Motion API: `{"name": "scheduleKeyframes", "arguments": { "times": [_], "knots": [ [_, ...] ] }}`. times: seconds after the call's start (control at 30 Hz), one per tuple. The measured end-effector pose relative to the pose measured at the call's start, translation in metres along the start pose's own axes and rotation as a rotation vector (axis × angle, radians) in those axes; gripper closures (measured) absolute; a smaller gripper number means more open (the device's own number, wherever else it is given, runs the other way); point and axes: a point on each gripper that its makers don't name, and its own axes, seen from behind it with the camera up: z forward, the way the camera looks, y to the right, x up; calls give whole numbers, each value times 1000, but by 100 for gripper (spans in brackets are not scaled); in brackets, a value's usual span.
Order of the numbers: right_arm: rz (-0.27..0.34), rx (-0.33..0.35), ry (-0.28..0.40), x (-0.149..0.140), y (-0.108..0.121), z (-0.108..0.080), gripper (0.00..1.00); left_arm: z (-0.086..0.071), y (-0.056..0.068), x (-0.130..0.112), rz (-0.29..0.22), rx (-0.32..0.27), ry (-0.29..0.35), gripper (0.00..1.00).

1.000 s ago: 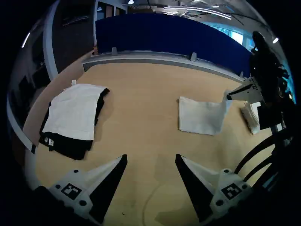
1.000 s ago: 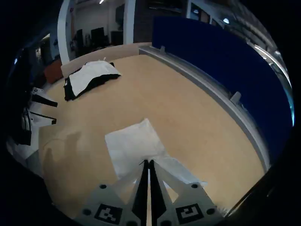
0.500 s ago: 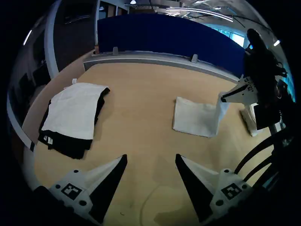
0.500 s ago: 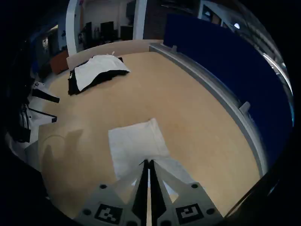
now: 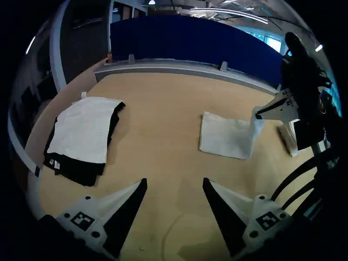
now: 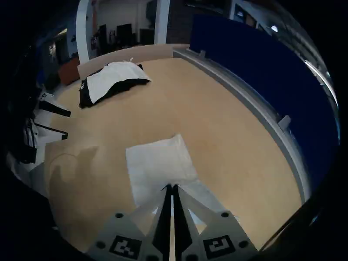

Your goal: Fold towel

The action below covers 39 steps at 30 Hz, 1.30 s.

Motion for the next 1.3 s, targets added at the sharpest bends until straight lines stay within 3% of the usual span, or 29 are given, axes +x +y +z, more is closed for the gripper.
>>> {"name": "scheduleKeyframes", "arguments": {
  "times": [0.4, 0.63, 0.77, 0.87, 1.07, 1.3],
  "knots": [
    [-45, 9, 0, 11, 3, 4, 98, -4, -4, -9, -15, 11, -1, 5],
    [-162, 30, -24, 29, -10, 15, 98, -7, -8, -12, -44, 24, 11, 5],
    [-252, 74, -54, 41, -27, 35, 98, -9, -11, -17, -64, 31, 19, 5],
    [-284, 116, -69, 49, -44, 58, 98, -10, -14, -21, -85, 42, 25, 5],
    [-324, 175, -82, 61, -78, 97, 98, -14, -19, -30, -135, 53, 34, 5],
    [-364, 222, -97, 54, -107, 125, 98, -17, -24, -38, -168, 62, 40, 5]
  ]
}}
